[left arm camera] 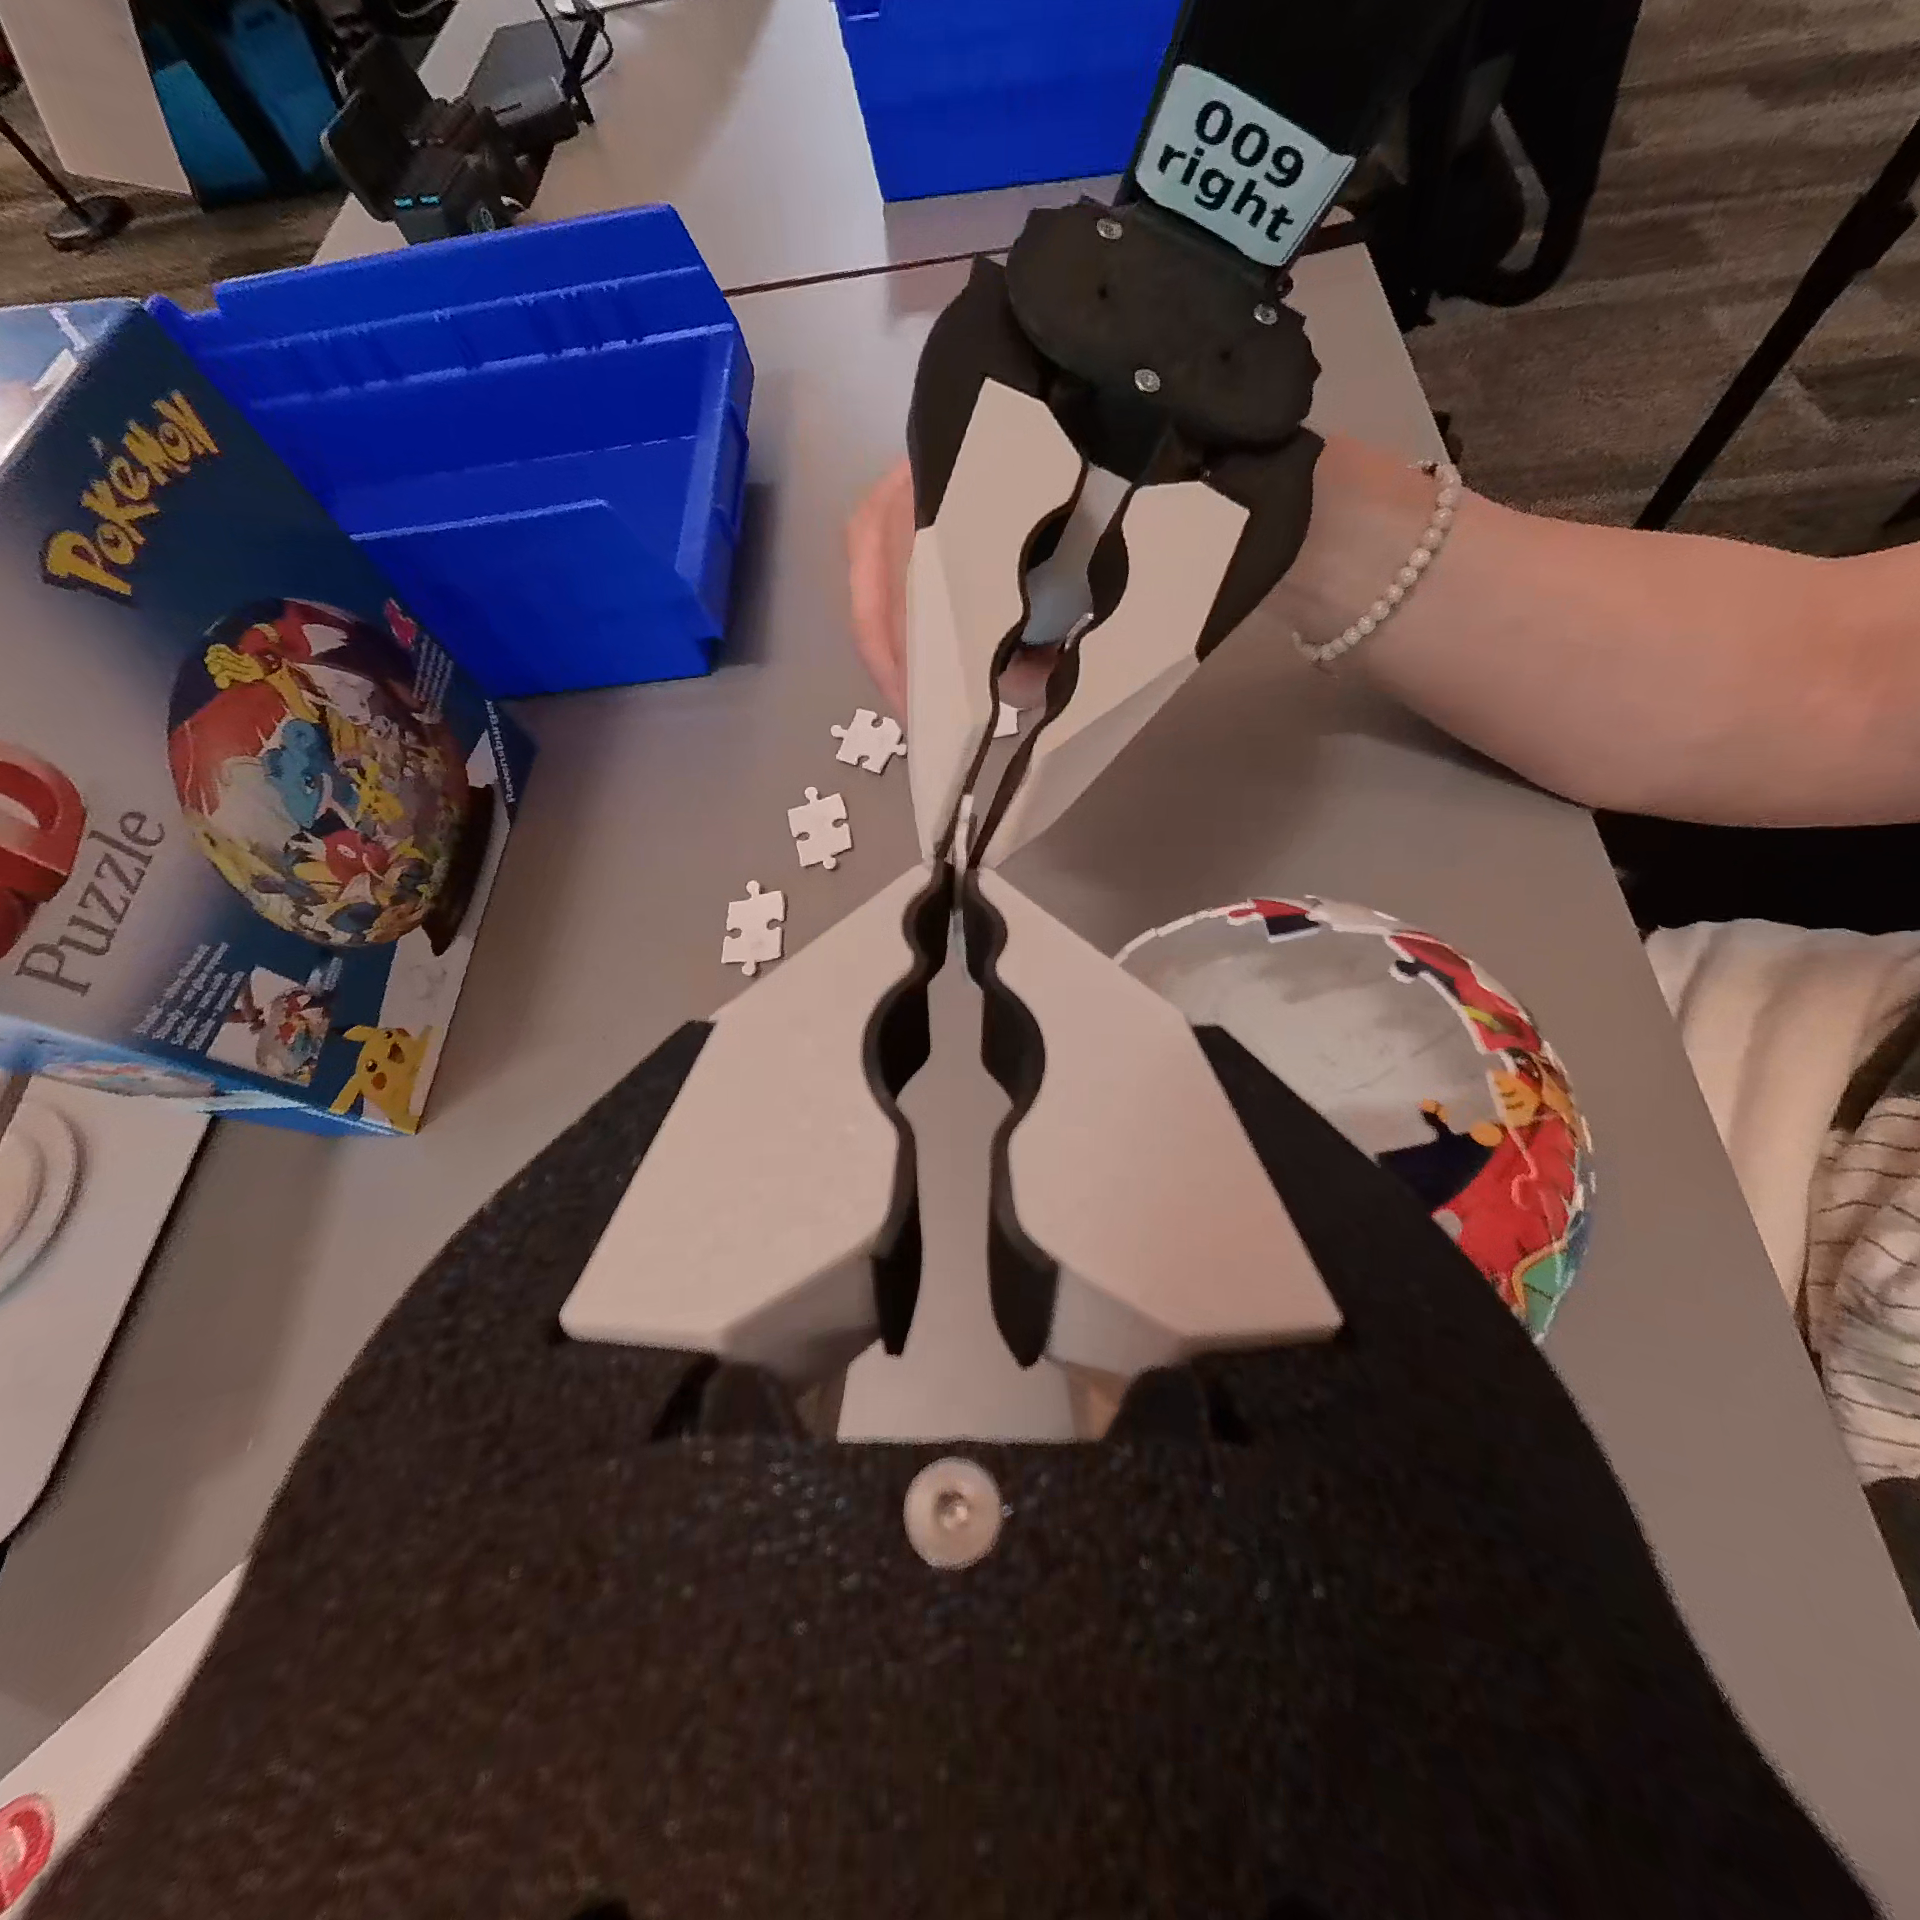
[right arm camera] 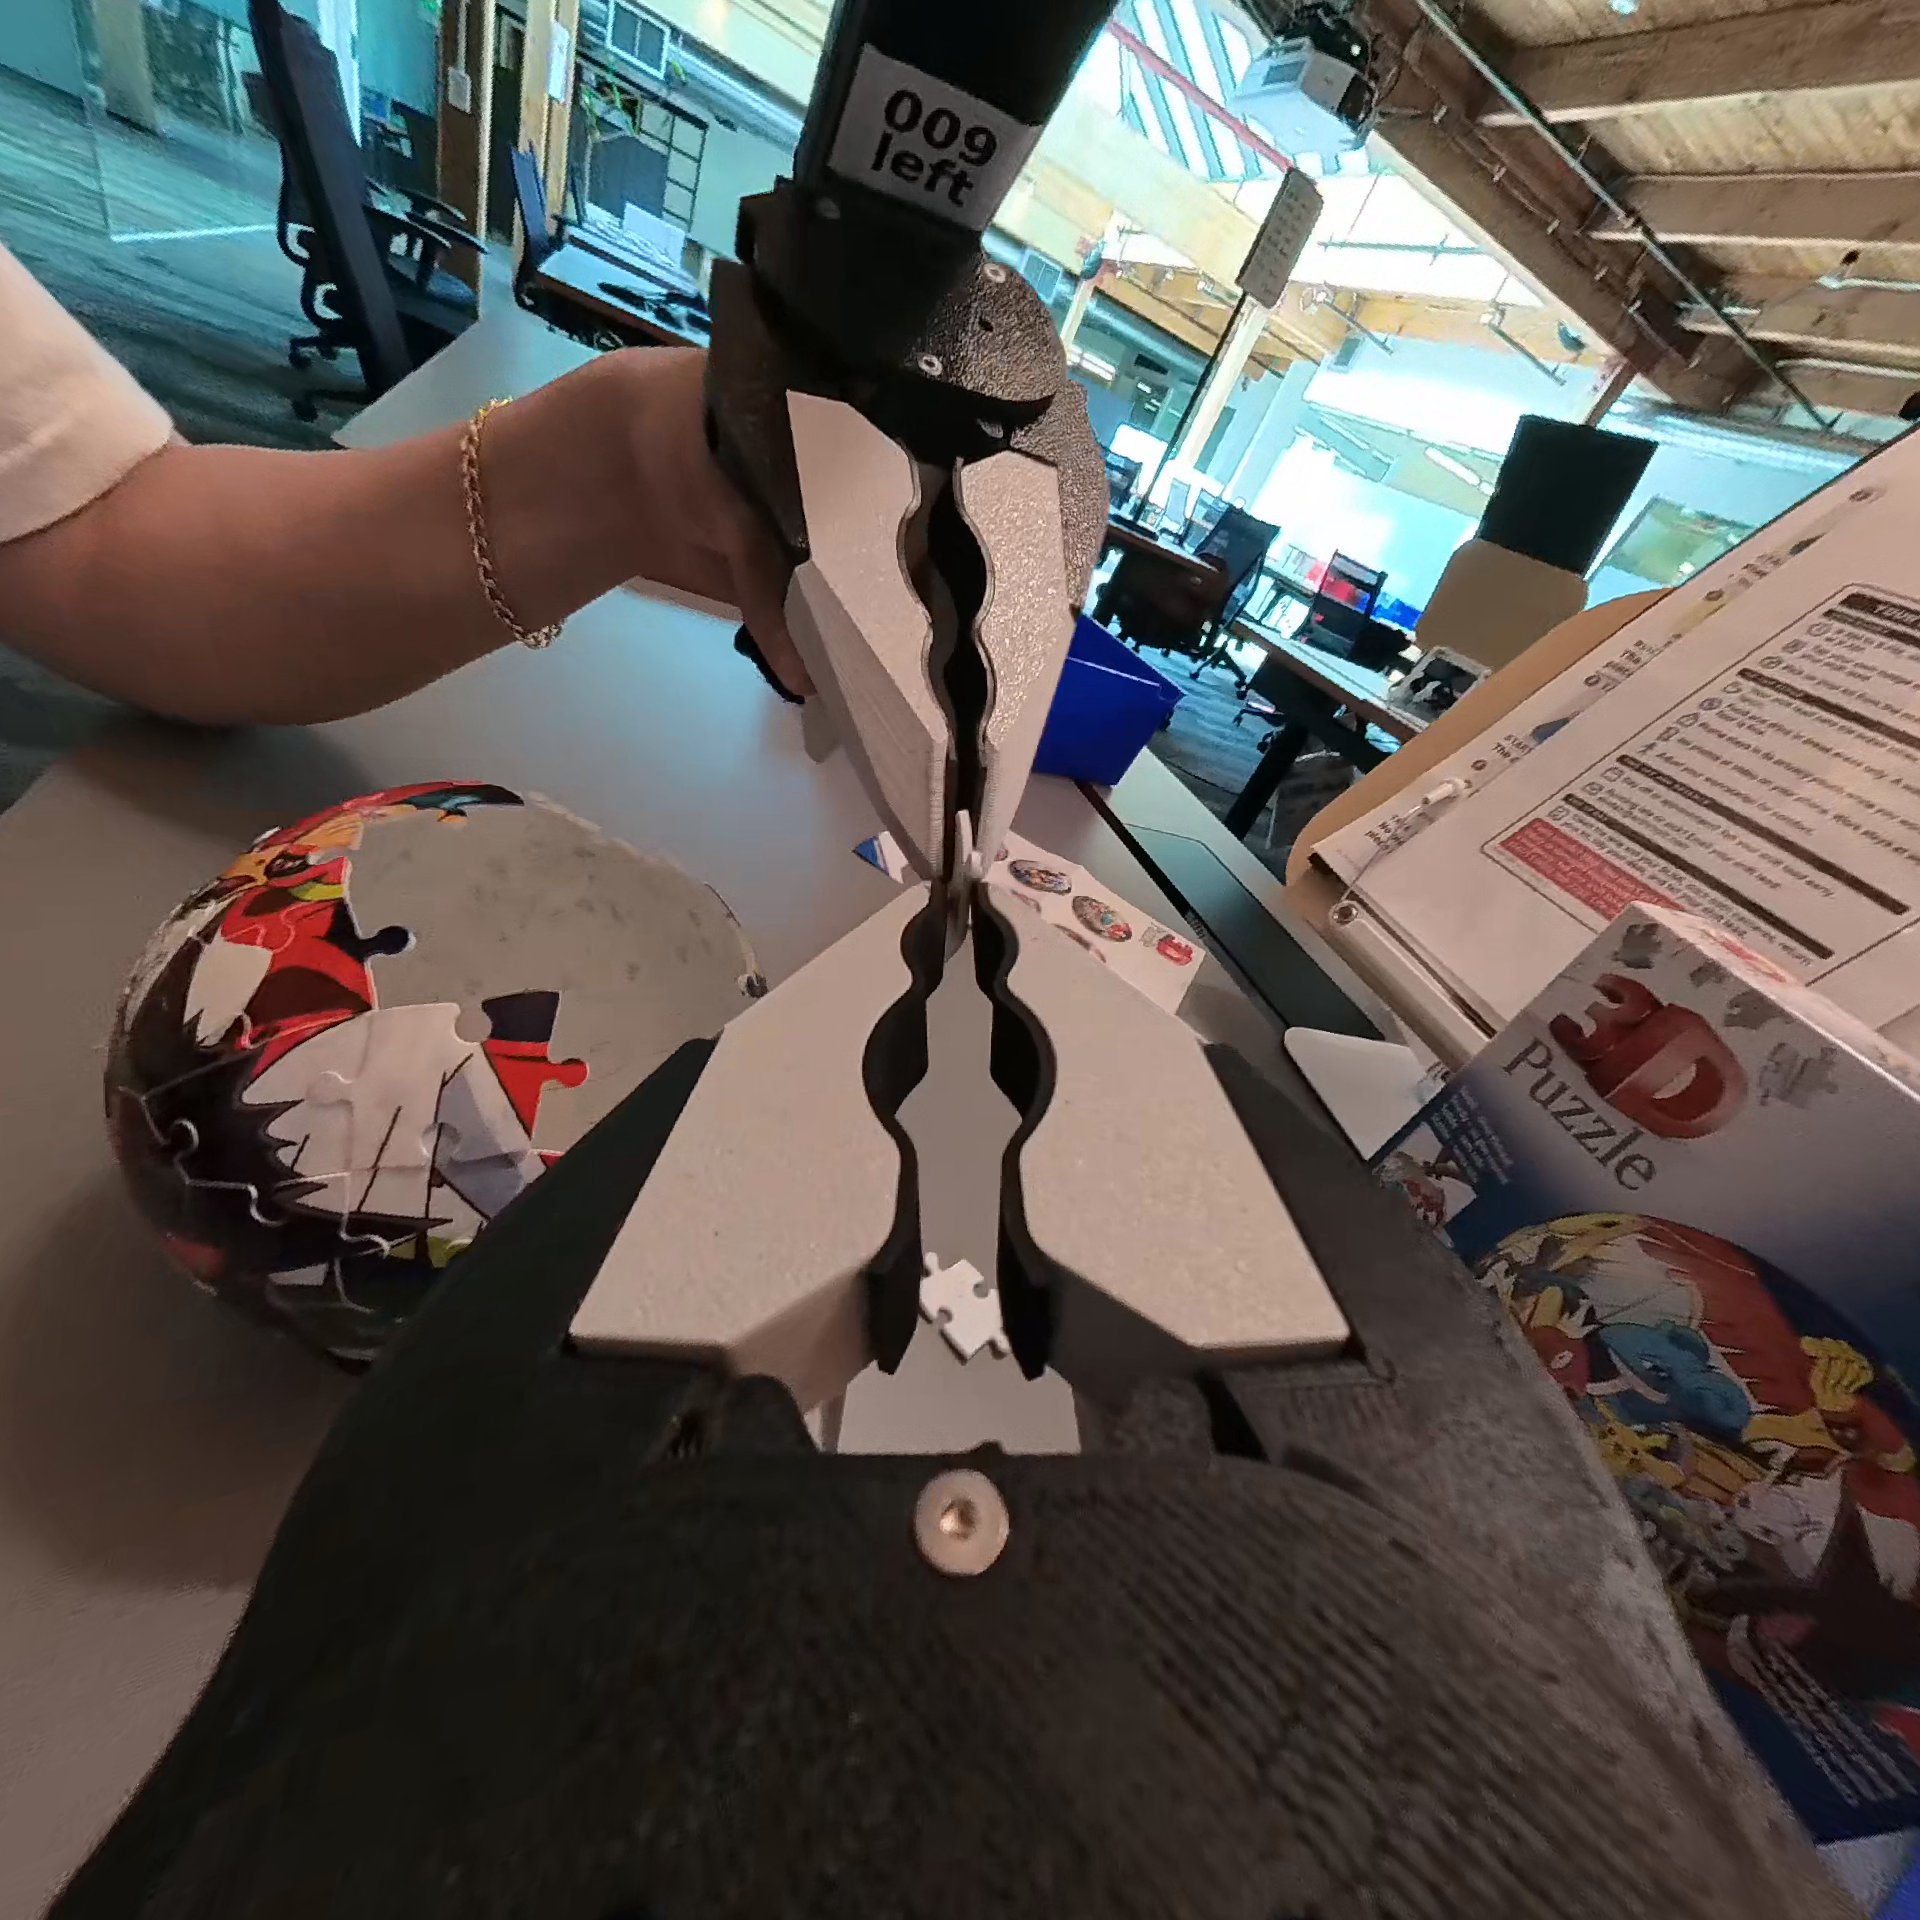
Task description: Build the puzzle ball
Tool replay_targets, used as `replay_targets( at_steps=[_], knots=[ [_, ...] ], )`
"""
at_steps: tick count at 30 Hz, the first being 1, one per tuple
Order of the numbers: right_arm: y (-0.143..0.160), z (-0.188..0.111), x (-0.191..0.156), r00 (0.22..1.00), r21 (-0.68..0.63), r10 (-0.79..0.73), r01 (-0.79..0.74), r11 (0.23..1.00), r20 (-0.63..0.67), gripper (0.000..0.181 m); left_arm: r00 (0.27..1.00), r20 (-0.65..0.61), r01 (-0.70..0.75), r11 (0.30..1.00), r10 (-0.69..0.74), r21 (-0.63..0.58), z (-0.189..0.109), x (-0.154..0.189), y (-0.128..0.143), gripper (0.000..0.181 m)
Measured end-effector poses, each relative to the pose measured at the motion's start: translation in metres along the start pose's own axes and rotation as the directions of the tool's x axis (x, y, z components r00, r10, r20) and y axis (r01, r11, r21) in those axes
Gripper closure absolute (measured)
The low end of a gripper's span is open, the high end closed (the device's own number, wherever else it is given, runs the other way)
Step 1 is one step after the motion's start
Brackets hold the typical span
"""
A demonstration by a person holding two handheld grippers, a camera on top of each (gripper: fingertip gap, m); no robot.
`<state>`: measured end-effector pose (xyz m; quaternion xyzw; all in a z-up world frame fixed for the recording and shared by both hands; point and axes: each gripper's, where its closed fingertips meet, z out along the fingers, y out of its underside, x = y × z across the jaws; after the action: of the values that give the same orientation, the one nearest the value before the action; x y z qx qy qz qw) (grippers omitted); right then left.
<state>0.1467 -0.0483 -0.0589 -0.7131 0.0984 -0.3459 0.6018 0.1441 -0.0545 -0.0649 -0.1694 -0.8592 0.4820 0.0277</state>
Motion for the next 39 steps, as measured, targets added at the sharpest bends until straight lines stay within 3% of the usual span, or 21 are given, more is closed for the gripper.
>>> replay_targets(
  at_steps=[11, 15, 18, 21, 24, 28, 31, 35, 37, 39],
  knots=[
    [0.005, 0.009, 0.006, 0.998, -0.010, -0.009, 0.009, 1.000, -0.060, 0.179, 0.998, 0.069, -0.004, 0.999, 0.007, -0.046, -0.003, -0.010, 0.006, 0.181],
    [-0.003, 0.005, 0.017, 0.994, 0.073, 0.060, -0.053, 0.996, -0.091, 0.180, 0.991, 0.125, 0.042, 0.998, -0.048, 0.050, -0.006, -0.018, -0.007, 0.179],
    [-0.010, -0.005, 0.032, 0.979, 0.153, 0.129, -0.105, 0.983, -0.159, 0.181, 0.982, 0.122, 0.134, 0.987, -0.145, 0.092, -0.012, -0.023, -0.010, 0.156],
    [-0.025, -0.013, 0.035, 0.965, 0.265, 0.212, -0.167, 0.950, -0.154, 0.181, 0.981, 0.064, 0.176, 0.980, -0.183, 0.095, -0.015, -0.017, -0.010, 0.160],
    [-0.029, -0.009, 0.032, 0.962, 0.297, 0.240, -0.192, 0.935, -0.133, 0.181, 0.984, 0.034, 0.169, 0.980, -0.173, 0.106, -0.013, -0.010, -0.014, 0.181],
    [-0.020, 0.000, 0.023, 0.968, 0.237, 0.217, -0.183, 0.954, -0.128, 0.181, 0.992, 0.069, 0.099, 0.993, -0.104, 0.071, -0.011, -0.009, -0.012, 0.181],
    [-0.010, 0.004, 0.021, 0.968, 0.181, 0.207, -0.180, 0.967, -0.139, 0.180, 0.993, 0.074, 0.085, 0.989, -0.094, 0.121, -0.017, -0.009, -0.020, 0.181],
    [-0.024, -0.007, 0.033, 0.950, 0.290, 0.255, -0.196, 0.937, -0.180, 0.181, 0.986, 0.070, 0.140, 0.979, -0.152, 0.147, -0.024, -0.012, -0.020, 0.181],
    [-0.030, -0.013, 0.035, 0.941, 0.347, 0.288, -0.215, 0.913, -0.176, 0.181, 0.982, 0.047, 0.172, 0.974, -0.181, 0.144, -0.023, -0.010, -0.018, 0.161],
    [-0.037, -0.015, 0.032, 0.940, 0.395, 0.310, -0.233, 0.889, -0.143, 0.181, 0.980, 0.040, 0.189, 0.969, -0.197, 0.158, -0.020, -0.008, -0.019, 0.172]
  ],
)
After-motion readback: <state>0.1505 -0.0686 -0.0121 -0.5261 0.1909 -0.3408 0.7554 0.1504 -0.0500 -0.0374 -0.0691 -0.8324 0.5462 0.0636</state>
